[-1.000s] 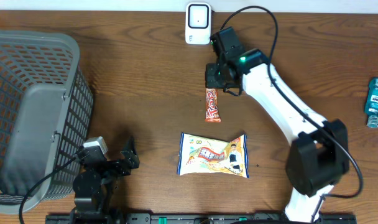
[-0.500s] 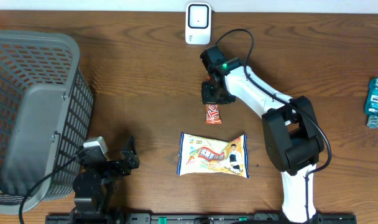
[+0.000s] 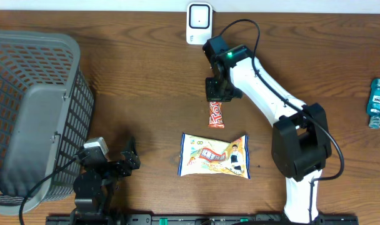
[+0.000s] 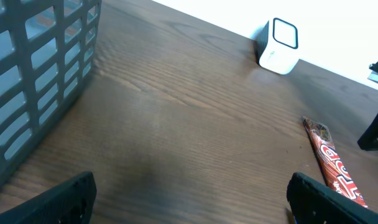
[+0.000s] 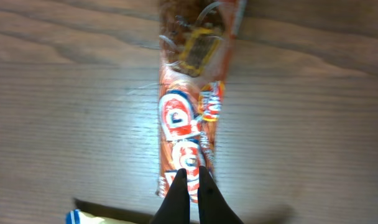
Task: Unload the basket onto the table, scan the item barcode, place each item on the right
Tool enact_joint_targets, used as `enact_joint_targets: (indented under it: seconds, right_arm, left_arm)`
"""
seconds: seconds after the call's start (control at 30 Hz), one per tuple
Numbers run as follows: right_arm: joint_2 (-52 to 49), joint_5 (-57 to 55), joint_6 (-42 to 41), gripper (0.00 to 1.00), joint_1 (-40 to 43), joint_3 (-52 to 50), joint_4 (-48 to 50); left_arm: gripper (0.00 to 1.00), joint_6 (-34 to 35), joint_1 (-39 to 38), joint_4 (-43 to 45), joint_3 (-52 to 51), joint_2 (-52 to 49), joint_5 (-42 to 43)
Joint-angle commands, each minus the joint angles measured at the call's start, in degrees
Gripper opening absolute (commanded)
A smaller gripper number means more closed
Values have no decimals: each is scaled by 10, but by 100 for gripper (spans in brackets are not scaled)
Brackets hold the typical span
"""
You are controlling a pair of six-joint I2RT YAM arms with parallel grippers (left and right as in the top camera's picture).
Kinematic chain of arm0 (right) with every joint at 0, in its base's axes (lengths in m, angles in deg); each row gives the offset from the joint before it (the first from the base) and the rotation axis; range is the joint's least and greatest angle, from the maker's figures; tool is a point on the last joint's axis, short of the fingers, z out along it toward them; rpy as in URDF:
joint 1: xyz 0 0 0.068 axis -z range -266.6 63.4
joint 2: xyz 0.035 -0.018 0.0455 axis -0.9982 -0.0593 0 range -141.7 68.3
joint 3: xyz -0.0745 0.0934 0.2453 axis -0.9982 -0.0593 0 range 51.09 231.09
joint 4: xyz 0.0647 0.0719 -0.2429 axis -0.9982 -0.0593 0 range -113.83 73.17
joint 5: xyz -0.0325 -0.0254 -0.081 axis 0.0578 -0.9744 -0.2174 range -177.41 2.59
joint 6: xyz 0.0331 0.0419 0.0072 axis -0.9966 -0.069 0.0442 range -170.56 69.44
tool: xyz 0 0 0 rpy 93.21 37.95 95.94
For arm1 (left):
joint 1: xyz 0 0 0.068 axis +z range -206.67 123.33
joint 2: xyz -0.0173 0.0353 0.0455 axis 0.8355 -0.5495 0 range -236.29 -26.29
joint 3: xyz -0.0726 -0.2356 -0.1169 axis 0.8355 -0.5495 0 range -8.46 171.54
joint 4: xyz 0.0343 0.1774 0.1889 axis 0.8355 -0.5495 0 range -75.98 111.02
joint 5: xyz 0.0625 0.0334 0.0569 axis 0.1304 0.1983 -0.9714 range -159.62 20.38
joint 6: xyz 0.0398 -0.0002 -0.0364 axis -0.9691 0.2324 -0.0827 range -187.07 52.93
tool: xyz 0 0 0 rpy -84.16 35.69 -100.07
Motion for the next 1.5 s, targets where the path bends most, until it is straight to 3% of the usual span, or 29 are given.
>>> enact_joint_targets:
  seconds: [0.0,0.27,0.57,0.67,1.1,1.33,1.37,1.47]
  right_arm:
    - [0,4,-7,1,-28,-56,28]
    - [-7,-63,-75,1,-53,-168,118]
    - [18,-55,-28,1,-35,-12,-8]
    - [19,-80,-28,1,-36,-7,-12]
    - [11,-93,-82,1,-33,-204,108]
    - [16,-97,-29,1,-21,-74,30]
    - [16,-97,-22,4,-21,-55,16]
    - [16,-97,-1,41,-21,6,-35]
  left_arm:
    - [98,6,2,0,-3,1,6]
    - [98,6,2,0,-3,1,6]
    - [98,6,2,0,-3,1,6]
    - [98,6,2,0,-3,1,6]
    - [98,5,2,0,-3,1,6]
    - [98,6,2,0,-3,1,6]
    - [98,5,2,0,-3,1,6]
    - [98,6,2,0,-3,1,6]
